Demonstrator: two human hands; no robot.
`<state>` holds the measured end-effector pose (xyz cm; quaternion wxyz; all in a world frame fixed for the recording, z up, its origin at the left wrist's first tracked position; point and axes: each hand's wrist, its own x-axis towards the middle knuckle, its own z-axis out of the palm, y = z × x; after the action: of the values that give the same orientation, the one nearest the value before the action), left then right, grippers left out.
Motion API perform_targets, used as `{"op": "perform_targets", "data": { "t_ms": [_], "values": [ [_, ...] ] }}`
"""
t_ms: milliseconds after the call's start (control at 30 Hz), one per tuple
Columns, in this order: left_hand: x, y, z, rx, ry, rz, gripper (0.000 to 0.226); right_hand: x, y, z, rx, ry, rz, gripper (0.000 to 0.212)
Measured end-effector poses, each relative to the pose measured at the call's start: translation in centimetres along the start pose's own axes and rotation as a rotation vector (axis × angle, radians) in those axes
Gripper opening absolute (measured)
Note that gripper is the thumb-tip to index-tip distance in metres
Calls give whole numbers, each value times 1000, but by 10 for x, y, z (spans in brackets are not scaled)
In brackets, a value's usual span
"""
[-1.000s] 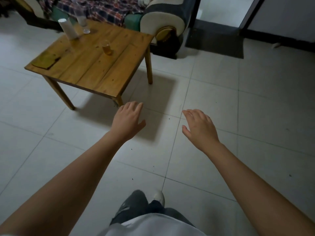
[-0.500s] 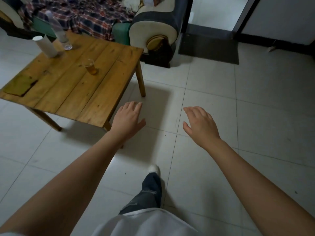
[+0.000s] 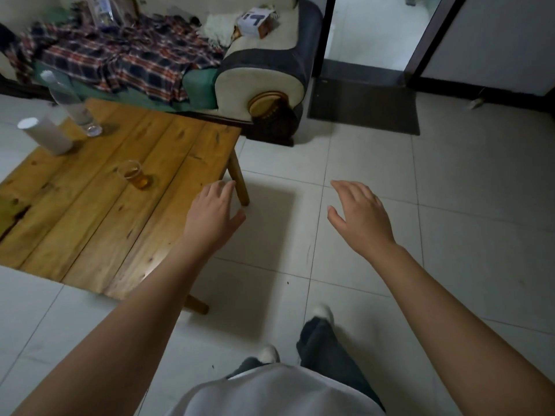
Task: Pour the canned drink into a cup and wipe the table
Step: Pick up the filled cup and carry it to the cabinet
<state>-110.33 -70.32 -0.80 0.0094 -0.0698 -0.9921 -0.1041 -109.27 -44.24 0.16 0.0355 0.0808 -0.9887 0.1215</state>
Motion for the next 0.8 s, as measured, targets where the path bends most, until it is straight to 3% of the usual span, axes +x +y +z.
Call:
{"op": "perform_targets", "data": {
  "t_ms": [200,433,800],
  "values": [
    [63,1,15,23,25,-118,61,84,40,6,-50,-58,-113,50],
    [125,11,23,-27,70,-374,61,196,79,3,-42,-115,-294,51],
    [136,0,18,-67,201,-751,57,309,37,21,40,-157,-674,48]
  ]
}}
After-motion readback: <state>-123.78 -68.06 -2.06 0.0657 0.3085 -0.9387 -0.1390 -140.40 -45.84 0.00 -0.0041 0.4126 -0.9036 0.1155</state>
